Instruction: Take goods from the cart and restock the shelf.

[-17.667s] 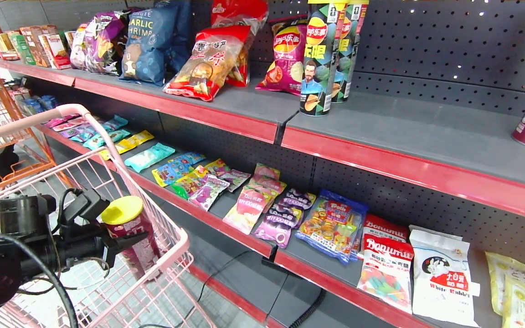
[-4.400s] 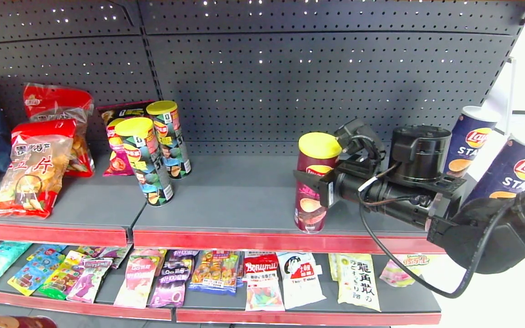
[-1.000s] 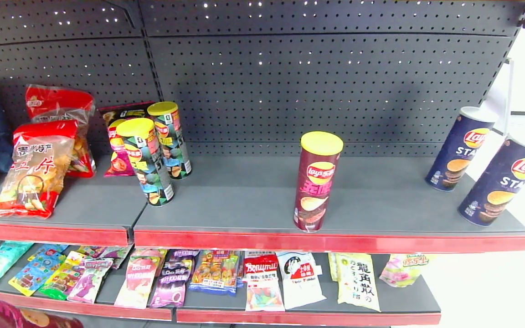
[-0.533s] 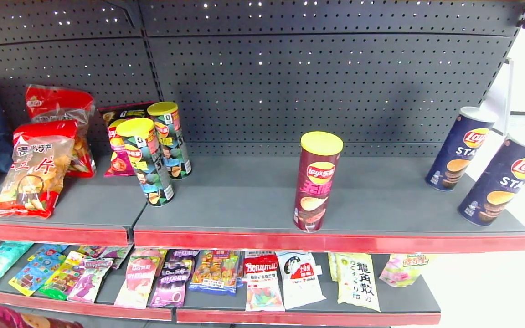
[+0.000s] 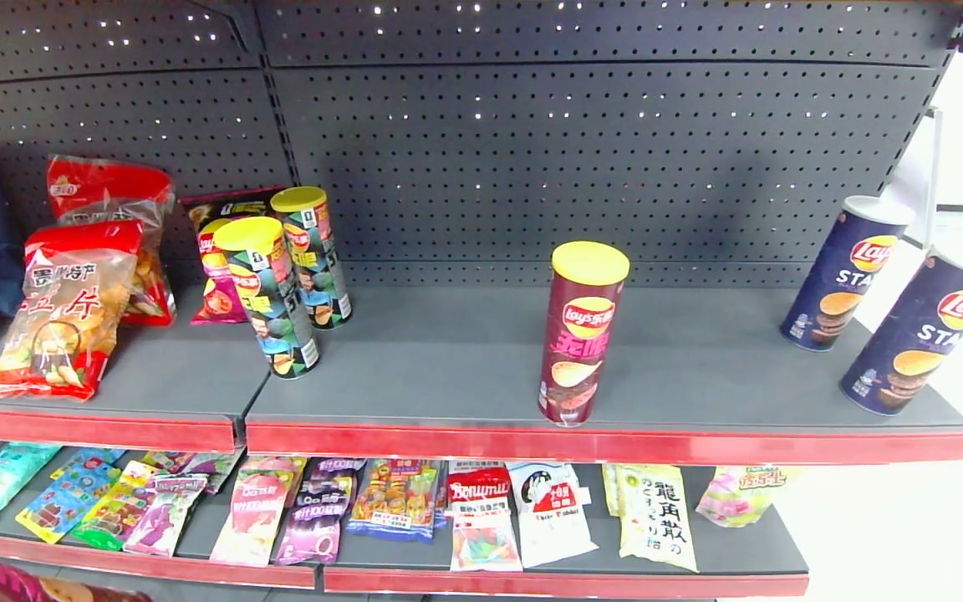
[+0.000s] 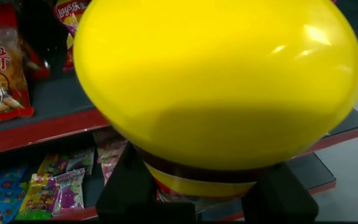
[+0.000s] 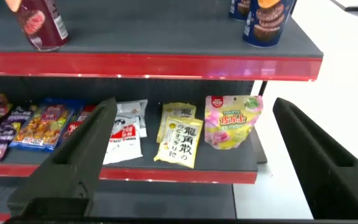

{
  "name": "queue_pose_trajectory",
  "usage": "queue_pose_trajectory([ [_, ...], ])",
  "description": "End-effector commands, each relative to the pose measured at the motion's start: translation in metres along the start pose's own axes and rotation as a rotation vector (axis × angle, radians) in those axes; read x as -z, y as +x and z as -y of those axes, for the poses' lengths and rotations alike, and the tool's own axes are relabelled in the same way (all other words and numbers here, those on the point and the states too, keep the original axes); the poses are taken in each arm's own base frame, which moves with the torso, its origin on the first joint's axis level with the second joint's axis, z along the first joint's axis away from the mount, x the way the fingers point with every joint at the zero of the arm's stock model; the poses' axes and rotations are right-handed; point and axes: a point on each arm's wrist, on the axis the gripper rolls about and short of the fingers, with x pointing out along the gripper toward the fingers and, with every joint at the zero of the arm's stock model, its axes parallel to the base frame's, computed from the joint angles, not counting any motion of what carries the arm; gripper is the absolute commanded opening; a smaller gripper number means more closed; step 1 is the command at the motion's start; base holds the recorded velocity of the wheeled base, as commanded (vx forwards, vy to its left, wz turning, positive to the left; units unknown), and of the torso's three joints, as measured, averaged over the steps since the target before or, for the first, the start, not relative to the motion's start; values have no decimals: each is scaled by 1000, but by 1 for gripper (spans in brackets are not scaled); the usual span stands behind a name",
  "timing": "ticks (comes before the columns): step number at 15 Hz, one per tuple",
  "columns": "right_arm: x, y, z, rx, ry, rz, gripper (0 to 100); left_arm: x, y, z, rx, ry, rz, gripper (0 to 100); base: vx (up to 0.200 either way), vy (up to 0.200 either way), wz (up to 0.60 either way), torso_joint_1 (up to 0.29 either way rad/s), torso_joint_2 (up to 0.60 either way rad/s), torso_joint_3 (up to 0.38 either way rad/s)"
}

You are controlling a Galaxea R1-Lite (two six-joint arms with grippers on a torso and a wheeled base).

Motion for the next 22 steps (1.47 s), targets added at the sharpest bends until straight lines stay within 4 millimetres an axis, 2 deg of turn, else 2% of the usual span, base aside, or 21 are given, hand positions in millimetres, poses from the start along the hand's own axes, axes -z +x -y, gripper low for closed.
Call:
queue_pose_trajectory([
  [1,1,-2,0,-5,1,29,100,-1,-1,0,-1,3,4,0,0,0,0,0,0,0],
  [6,1,-2,0,-2,7,29,100,-2,0,0,-1,2,6,0,0,0,0,0,0,0],
  [13,1,-2,0,-2,7,29,100,-5,-1,0,-2,5,11,0,0,0,-600,6,0,3],
  [16,1,-2,0,-4,7,27,100,-8,2,-2,-4,1,0,0,0,0,0,0,0,0],
  [18,1,-2,0,-2,7,27,100,-14,10,-7,1,-12,-24,0,0,0,0,0,0,0],
  [21,1,-2,0,-4,8,27,100,-32,48,-28,14,-40,-78,0,0,0,0,0,0,0],
  [22,1,-2,0,-4,10,29,100,-34,55,-32,15,-40,-79,0,0,0,0,0,0,0],
])
